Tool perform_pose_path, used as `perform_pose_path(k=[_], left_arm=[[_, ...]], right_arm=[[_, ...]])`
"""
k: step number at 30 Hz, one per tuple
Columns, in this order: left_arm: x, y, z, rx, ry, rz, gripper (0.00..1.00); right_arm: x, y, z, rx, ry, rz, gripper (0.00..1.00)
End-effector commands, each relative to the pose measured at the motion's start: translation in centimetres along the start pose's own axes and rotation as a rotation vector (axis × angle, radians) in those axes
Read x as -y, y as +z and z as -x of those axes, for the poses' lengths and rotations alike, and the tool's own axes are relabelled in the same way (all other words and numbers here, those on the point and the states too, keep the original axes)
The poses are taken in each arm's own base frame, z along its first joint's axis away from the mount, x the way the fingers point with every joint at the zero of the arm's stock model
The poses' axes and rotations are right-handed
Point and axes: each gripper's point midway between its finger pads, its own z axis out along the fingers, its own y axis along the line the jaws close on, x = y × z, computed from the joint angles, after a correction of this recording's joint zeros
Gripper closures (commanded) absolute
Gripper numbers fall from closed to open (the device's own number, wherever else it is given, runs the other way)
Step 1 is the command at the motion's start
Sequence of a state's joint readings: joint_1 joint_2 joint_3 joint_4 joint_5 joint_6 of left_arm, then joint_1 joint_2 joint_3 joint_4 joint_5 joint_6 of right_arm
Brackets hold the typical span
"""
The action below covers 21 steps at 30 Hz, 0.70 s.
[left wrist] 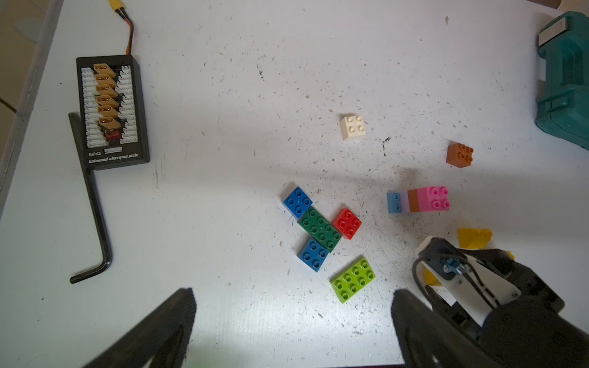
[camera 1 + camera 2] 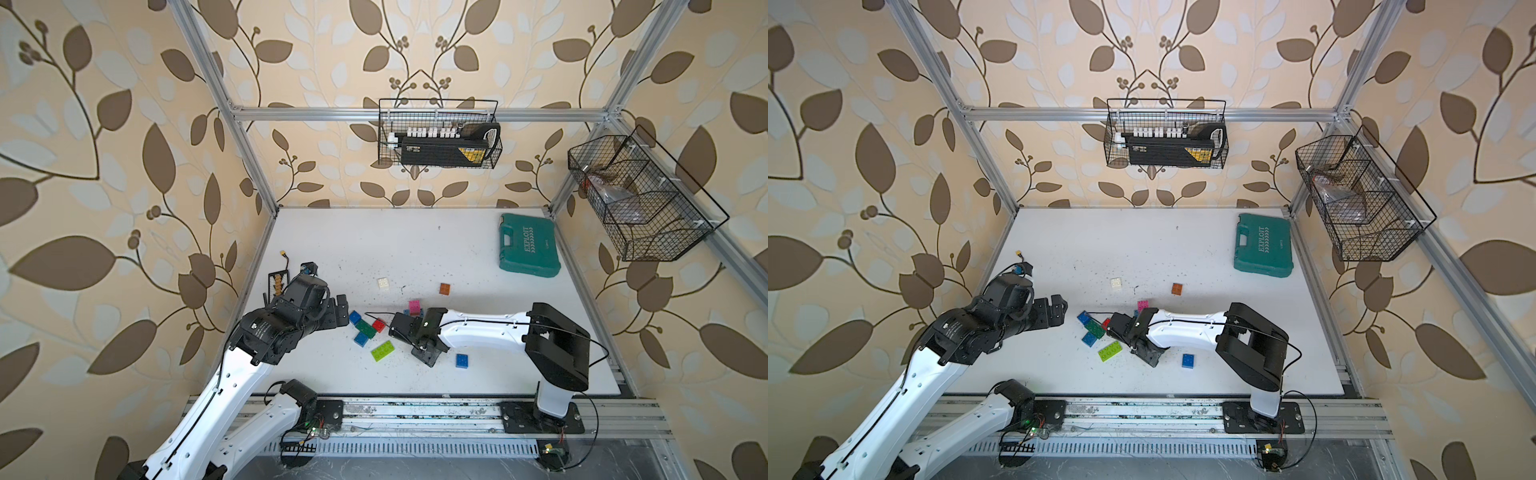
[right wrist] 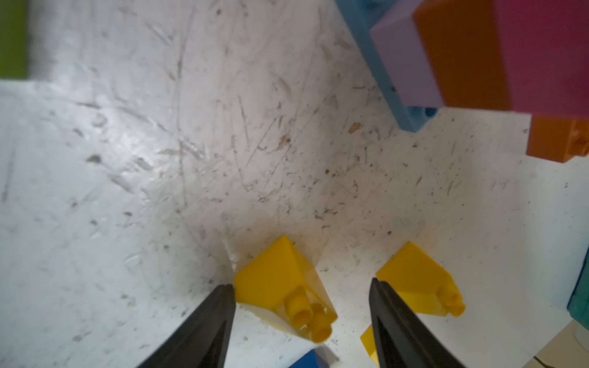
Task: Assemble the number 1 with lego
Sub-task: Pick up the lego brick from the center of the board.
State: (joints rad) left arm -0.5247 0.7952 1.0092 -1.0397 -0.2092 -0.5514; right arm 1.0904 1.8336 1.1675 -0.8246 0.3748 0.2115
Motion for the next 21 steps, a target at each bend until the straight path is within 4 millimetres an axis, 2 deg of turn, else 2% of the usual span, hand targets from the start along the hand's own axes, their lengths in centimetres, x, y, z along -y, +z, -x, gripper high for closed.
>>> perform_pose_path(k=[1, 4, 7, 14, 21], left_arm=[[-0.4, -0.2, 0.1, 0.008, 0.004, 0.024, 0.01], [-0.4, -0.1, 0.1, 0.008, 0.003, 0.025, 0.01], [-0.4, -0.1, 0.1, 0.008, 0.003, 0.026, 0.01], [-0.3, -0.2, 0.2, 0.010, 0.002, 0.023, 0.01], [-0.3, -0.4, 0.2, 0.018, 0.000, 0.016, 0.01]], right_arm=[[1.0, 0.3, 1.3, 0.016, 0.040, -0.016, 0.31], [2.5, 0.8, 1.4, -0.004, 0.111, -0.032, 0.33], [3.0, 0.9, 1.3, -0.022, 0.201, 0.025, 0.36], [1.9, 0.7, 0.6, -0.049, 0.314, 0.133, 0.38], [1.6, 1.2, -0.8, -0.096, 0.349, 0.125, 0.42]])
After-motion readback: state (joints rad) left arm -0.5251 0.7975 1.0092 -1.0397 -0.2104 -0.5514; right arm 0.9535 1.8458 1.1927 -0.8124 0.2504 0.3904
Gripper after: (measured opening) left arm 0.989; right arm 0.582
